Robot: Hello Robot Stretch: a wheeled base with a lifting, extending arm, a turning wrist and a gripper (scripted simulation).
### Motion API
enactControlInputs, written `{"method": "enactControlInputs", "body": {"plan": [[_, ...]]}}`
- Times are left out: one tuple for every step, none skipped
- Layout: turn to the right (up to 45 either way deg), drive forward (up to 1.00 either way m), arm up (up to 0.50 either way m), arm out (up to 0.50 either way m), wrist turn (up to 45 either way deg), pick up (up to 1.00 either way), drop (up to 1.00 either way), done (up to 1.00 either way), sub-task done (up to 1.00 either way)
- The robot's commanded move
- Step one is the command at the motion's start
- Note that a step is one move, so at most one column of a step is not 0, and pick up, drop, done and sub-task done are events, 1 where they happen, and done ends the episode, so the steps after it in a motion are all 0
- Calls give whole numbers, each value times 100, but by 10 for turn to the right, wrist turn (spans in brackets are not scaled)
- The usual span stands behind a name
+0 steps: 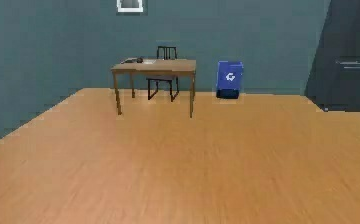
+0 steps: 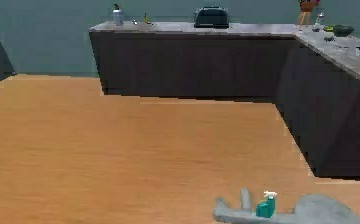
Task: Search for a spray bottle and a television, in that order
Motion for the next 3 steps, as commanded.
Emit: {"method": "enactControlInputs", "body": {"plan": [[-420,0,0,0,0,0,0,0,0],[0,80,0,0,0,0,0,0,0],[-300,0,0,0,0,0,0,0,0]]}}
